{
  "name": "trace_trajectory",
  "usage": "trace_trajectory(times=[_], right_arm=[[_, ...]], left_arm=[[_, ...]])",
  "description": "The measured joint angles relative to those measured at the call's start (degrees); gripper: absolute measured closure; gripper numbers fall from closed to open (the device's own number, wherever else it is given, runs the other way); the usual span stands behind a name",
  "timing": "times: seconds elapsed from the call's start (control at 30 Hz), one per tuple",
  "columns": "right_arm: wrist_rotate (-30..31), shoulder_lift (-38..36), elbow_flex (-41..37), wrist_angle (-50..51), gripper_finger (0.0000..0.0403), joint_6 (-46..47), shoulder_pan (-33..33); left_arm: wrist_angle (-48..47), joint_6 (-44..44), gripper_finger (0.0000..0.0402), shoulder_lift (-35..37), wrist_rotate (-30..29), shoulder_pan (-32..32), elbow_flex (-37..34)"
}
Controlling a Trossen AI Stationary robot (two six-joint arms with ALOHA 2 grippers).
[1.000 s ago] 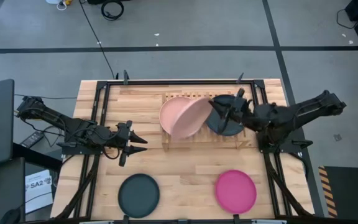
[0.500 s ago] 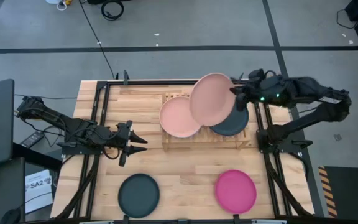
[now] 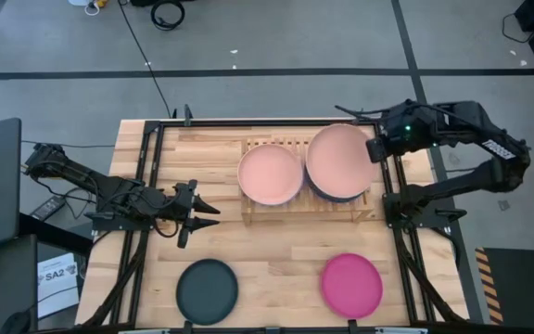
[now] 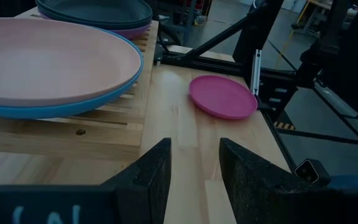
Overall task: Place and stack plates onto a shelf
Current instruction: Stack the brown plate on the top of the black plate on the shelf
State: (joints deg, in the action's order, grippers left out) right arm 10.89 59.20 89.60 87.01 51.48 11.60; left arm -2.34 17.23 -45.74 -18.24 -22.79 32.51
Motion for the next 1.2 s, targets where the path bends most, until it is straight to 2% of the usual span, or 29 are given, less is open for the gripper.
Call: trace_trajectory(times=[0.4, 1.2], right_arm=[[-3.99, 1.31, 0.00, 1.25, 0.0386, -2.00, 6.86], [-1.86, 10.09, 0.00, 3.01, 0.0386, -11.18, 7.44]], left_arm=[[0.00, 0.00, 0.0260, 0.00, 0.02, 0.01, 0.00], [-0.03, 0.04, 0.0260, 0.00, 0.02, -0.02, 0.00]])
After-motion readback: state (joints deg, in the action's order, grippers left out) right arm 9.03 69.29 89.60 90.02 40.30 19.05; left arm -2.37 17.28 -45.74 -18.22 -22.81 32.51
